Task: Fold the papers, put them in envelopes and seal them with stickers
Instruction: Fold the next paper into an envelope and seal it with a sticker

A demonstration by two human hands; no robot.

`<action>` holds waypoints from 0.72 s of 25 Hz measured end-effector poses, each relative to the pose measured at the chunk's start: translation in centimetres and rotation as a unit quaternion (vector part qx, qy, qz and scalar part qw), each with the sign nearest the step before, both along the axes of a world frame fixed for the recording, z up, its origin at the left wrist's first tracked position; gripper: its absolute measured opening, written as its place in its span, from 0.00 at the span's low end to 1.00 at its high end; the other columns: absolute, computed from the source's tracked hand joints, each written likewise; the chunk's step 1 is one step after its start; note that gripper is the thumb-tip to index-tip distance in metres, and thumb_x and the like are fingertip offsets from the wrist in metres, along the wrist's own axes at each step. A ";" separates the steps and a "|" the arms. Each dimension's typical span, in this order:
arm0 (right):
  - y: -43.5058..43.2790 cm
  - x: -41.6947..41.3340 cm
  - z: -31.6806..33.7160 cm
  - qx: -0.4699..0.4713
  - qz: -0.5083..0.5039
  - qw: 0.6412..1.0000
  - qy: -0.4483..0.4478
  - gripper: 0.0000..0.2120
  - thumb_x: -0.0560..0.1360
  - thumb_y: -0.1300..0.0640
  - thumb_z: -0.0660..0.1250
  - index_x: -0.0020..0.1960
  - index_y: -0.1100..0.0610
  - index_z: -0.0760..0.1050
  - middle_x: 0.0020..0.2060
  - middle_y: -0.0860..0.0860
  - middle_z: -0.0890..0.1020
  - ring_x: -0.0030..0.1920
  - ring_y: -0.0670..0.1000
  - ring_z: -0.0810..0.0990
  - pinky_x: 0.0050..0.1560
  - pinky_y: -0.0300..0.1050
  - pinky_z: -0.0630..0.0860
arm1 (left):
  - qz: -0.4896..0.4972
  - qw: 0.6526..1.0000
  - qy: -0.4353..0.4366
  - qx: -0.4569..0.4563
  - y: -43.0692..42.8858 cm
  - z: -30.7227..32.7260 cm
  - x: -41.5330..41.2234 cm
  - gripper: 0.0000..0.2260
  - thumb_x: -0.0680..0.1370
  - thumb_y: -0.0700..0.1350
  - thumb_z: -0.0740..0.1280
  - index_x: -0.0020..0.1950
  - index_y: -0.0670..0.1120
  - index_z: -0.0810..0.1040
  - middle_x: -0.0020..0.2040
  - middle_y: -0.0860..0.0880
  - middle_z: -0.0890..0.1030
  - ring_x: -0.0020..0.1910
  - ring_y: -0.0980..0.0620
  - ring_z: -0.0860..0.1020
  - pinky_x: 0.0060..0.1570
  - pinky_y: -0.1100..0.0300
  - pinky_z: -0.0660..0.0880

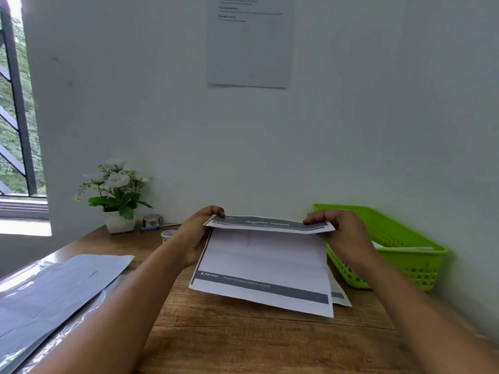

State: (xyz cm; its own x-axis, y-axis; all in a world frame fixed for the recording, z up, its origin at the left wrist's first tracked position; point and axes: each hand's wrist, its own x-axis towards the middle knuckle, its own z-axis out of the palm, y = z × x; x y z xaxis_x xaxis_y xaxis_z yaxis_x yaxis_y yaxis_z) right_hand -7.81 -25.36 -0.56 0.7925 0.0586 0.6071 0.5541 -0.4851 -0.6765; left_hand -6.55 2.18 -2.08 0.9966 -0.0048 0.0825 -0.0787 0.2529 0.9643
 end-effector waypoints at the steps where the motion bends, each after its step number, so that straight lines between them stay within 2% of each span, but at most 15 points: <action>1: 0.2 0.0 -0.2 0.001 -0.012 1.000 -0.012 0.17 0.68 0.73 0.66 0.40 0.52 0.83 0.39 0.42 0.82 0.43 0.36 0.79 0.43 0.24 0.73 | 0.004 1.000 0.006 0.002 0.0 0.1 0.0 0.13 0.77 0.37 0.56 0.37 0.48 0.76 0.39 0.40 0.76 0.33 0.44 0.75 0.34 0.57 0.75; 5: 1.1 0.2 -1.2 0.002 -0.039 0.997 -0.068 0.15 0.65 0.75 0.68 0.41 0.57 0.83 0.40 0.49 0.81 0.42 0.41 0.78 0.44 0.22 0.71 | 0.068 0.997 -0.007 0.022 0.3 0.4 0.4 0.12 0.76 0.38 0.60 0.36 0.44 0.79 0.38 0.43 0.77 0.26 0.50 0.77 0.25 0.65 0.75; 8: 1.2 0.6 -1.6 -0.017 -0.056 0.994 -0.094 0.14 0.63 0.75 0.69 0.43 0.61 0.84 0.41 0.50 0.80 0.44 0.45 0.77 0.46 0.19 0.67 | 0.014 1.000 0.016 -0.016 0.8 0.4 0.2 0.16 0.80 0.43 0.54 0.41 0.42 0.79 0.41 0.40 0.77 0.20 0.51 0.75 0.19 0.66 0.72; 9: 1.1 0.6 -1.6 -0.021 -0.060 0.994 -0.090 0.14 0.64 0.75 0.69 0.44 0.61 0.84 0.43 0.51 0.79 0.46 0.46 0.76 0.46 0.18 0.65 | -0.017 0.999 0.027 -0.013 0.8 0.3 -0.1 0.13 0.80 0.43 0.57 0.44 0.42 0.79 0.42 0.38 0.78 0.24 0.49 0.77 0.21 0.64 0.74; 11: 1.1 0.7 -1.6 -0.029 -0.065 0.995 -0.069 0.15 0.67 0.75 0.68 0.48 0.60 0.83 0.48 0.52 0.79 0.51 0.46 0.76 0.50 0.18 0.64 | -0.055 0.996 0.023 0.066 0.7 0.0 -0.4 0.05 0.77 0.37 0.64 0.50 0.44 0.78 0.48 0.40 0.80 0.37 0.44 0.81 0.32 0.57 0.80; 12: 1.2 0.7 -1.6 -0.013 -0.060 0.997 -0.045 0.16 0.69 0.74 0.66 0.51 0.59 0.83 0.52 0.52 0.79 0.54 0.47 0.76 0.53 0.22 0.66 | -0.058 0.993 0.009 0.102 0.7 -0.3 -0.4 0.09 0.75 0.33 0.65 0.51 0.44 0.77 0.50 0.41 0.80 0.41 0.44 0.81 0.35 0.57 0.81; 13: 1.3 0.7 -1.4 0.037 -0.045 0.998 -0.011 0.18 0.72 0.73 0.63 0.55 0.57 0.81 0.55 0.51 0.79 0.55 0.48 0.77 0.56 0.30 0.70 | -0.052 0.991 -0.006 0.122 0.6 -0.2 -0.3 0.11 0.74 0.31 0.65 0.52 0.44 0.77 0.51 0.41 0.79 0.42 0.45 0.80 0.35 0.59 0.81; 14: 1.4 0.4 -0.9 0.129 -0.020 0.991 0.030 0.19 0.75 0.71 0.59 0.59 0.53 0.78 0.58 0.50 0.78 0.54 0.50 0.78 0.55 0.39 0.75 | -0.038 0.991 -0.017 0.128 0.5 -0.2 -0.3 0.13 0.74 0.29 0.65 0.52 0.44 0.77 0.51 0.42 0.78 0.42 0.46 0.80 0.34 0.61 0.80; 15: 1.5 0.0 -0.4 0.237 0.009 0.968 0.078 0.20 0.78 0.68 0.56 0.62 0.50 0.75 0.59 0.50 0.77 0.49 0.52 0.79 0.49 0.47 0.77 | -0.029 0.991 -0.028 0.127 0.4 -0.1 -0.4 0.13 0.74 0.28 0.64 0.52 0.44 0.76 0.51 0.43 0.77 0.42 0.47 0.79 0.33 0.63 0.80; 16: 1.5 -0.4 0.2 0.328 0.034 0.937 0.117 0.18 0.81 0.63 0.54 0.65 0.48 0.72 0.60 0.50 0.76 0.45 0.53 0.79 0.44 0.50 0.78 | -0.017 0.992 -0.038 0.123 0.4 -0.1 -0.4 0.14 0.74 0.28 0.64 0.52 0.45 0.76 0.51 0.44 0.76 0.42 0.47 0.79 0.33 0.64 0.79; 17: 1.4 -0.7 0.6 0.374 0.056 0.914 0.149 0.17 0.81 0.58 0.55 0.68 0.47 0.68 0.60 0.50 0.75 0.43 0.53 0.78 0.40 0.50 0.78 | -0.004 0.992 -0.048 0.121 0.5 -0.1 -0.3 0.14 0.74 0.27 0.64 0.52 0.45 0.76 0.51 0.44 0.76 0.42 0.48 0.79 0.32 0.65 0.79; 18: 1.2 -0.9 0.9 0.368 0.067 0.910 0.177 0.18 0.81 0.55 0.58 0.70 0.47 0.65 0.59 0.49 0.74 0.44 0.51 0.78 0.37 0.49 0.79 | 0.008 0.991 -0.055 0.118 0.4 -0.1 -0.4 0.15 0.74 0.27 0.64 0.53 0.45 0.75 0.51 0.45 0.75 0.42 0.49 0.78 0.32 0.66 0.79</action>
State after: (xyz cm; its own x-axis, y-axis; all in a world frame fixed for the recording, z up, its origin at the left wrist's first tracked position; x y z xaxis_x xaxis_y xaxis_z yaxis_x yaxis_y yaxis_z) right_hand -8.73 -24.12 0.30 0.9616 -0.1506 0.2292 0.2595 0.2284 -0.9384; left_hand -6.97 2.58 -2.18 0.9817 -0.0215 0.1892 -0.1889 0.0191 0.9818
